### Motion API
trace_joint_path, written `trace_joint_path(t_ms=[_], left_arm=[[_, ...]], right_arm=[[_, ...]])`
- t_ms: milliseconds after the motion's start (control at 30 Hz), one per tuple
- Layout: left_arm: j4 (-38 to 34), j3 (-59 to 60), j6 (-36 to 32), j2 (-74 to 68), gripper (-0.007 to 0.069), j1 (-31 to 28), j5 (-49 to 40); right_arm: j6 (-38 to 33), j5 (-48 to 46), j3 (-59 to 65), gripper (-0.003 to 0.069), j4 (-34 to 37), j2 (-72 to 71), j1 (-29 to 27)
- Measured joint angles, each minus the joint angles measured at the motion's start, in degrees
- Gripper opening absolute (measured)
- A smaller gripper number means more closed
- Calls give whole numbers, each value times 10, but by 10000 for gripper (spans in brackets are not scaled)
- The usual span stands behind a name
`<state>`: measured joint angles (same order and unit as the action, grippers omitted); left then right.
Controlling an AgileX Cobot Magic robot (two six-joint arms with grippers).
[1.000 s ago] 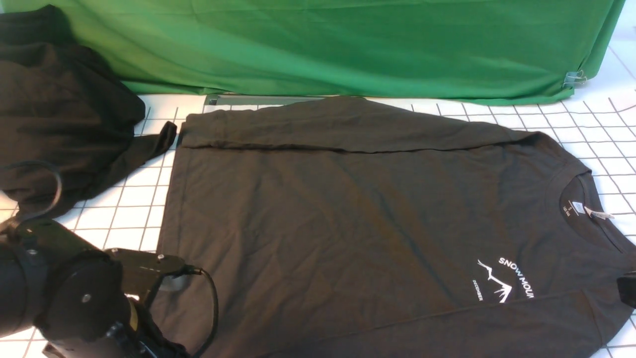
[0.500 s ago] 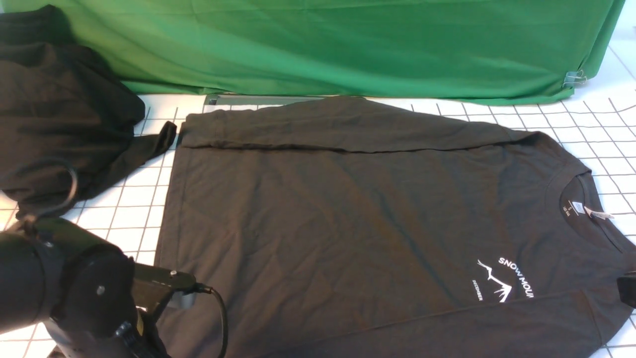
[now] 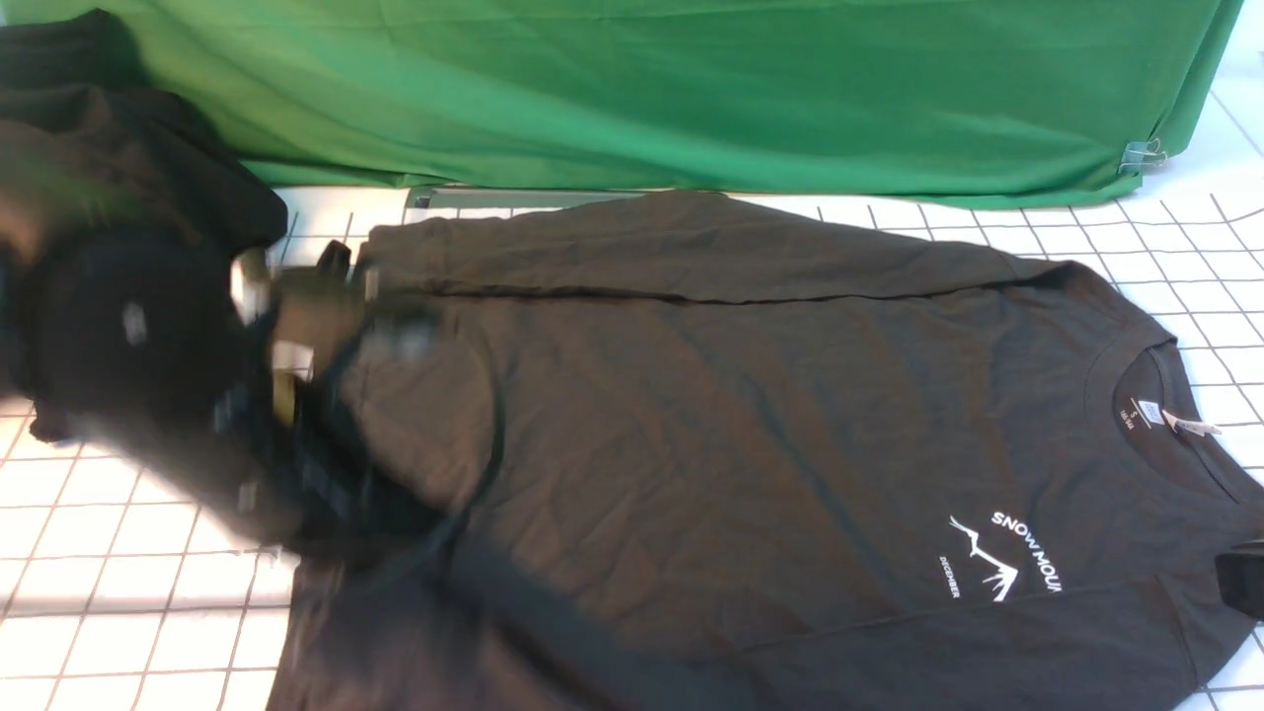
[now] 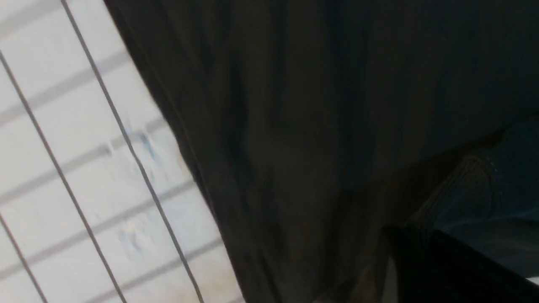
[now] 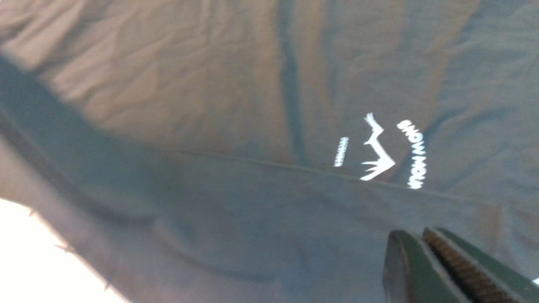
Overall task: Fold a long-sleeved shirt over a white checkered tablecloth.
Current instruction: 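Fold the left side of the black T-shirt inward over its body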
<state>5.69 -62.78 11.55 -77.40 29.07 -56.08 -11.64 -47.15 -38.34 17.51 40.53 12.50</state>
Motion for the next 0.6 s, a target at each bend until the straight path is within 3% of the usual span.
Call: trace_joint_path(t_ms=[167,333,533,600], left_arm=[[46,-156,-10,-65,14,-3,-25],[43,-261,-12,-154,14,-38,-63],[20,-328,-29,-260,14,-105,-74],[17,-339,-32,-293,14,-124,-69]], right_arm=[[-13,-43,0,40,22,11,0],[-26,-88,0,54,25,29,0],[-49,-109,0,124,28,31,0],[-64,-109,0,177,37,32,0]])
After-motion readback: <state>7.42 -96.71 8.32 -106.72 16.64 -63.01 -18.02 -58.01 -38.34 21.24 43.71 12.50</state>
